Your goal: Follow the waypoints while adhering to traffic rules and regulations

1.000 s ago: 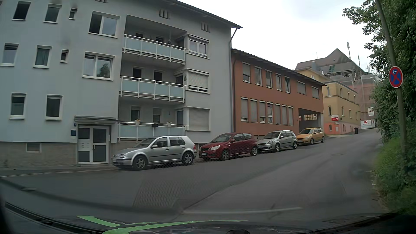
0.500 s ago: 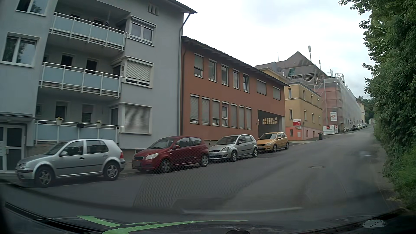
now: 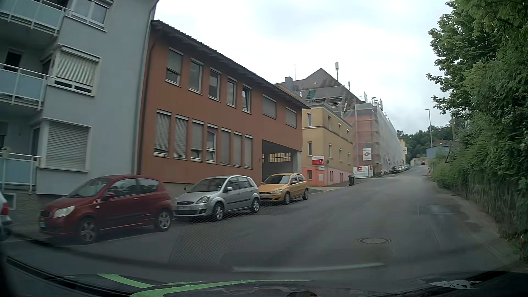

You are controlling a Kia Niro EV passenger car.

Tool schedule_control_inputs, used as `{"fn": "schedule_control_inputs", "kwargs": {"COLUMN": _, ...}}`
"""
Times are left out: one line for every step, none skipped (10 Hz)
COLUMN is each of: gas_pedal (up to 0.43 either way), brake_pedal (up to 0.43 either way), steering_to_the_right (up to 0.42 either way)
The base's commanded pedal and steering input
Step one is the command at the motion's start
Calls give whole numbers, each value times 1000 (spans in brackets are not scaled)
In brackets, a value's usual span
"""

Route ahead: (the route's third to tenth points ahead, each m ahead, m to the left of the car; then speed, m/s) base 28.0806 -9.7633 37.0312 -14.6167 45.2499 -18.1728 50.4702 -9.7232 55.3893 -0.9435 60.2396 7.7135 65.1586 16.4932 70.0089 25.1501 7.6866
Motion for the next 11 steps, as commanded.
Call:
{"fn": "schedule_control_inputs", "kwargs": {"gas_pedal": 209, "brake_pedal": 0, "steering_to_the_right": 240}}
{"fn": "schedule_control_inputs", "kwargs": {"gas_pedal": 209, "brake_pedal": 0, "steering_to_the_right": 236}}
{"fn": "schedule_control_inputs", "kwargs": {"gas_pedal": 209, "brake_pedal": 0, "steering_to_the_right": 230}}
{"fn": "schedule_control_inputs", "kwargs": {"gas_pedal": 209, "brake_pedal": 0, "steering_to_the_right": 224}}
{"fn": "schedule_control_inputs", "kwargs": {"gas_pedal": 209, "brake_pedal": 0, "steering_to_the_right": 210}}
{"fn": "schedule_control_inputs", "kwargs": {"gas_pedal": 209, "brake_pedal": 0, "steering_to_the_right": 191}}
{"fn": "schedule_control_inputs", "kwargs": {"gas_pedal": 209, "brake_pedal": 0, "steering_to_the_right": 172}}
{"fn": "schedule_control_inputs", "kwargs": {"gas_pedal": 209, "brake_pedal": 0, "steering_to_the_right": 151}}
{"fn": "schedule_control_inputs", "kwargs": {"gas_pedal": 209, "brake_pedal": 0, "steering_to_the_right": 128}}
{"fn": "schedule_control_inputs", "kwargs": {"gas_pedal": 209, "brake_pedal": 0, "steering_to_the_right": 102}}
{"fn": "schedule_control_inputs", "kwargs": {"gas_pedal": 209, "brake_pedal": 0, "steering_to_the_right": 83}}
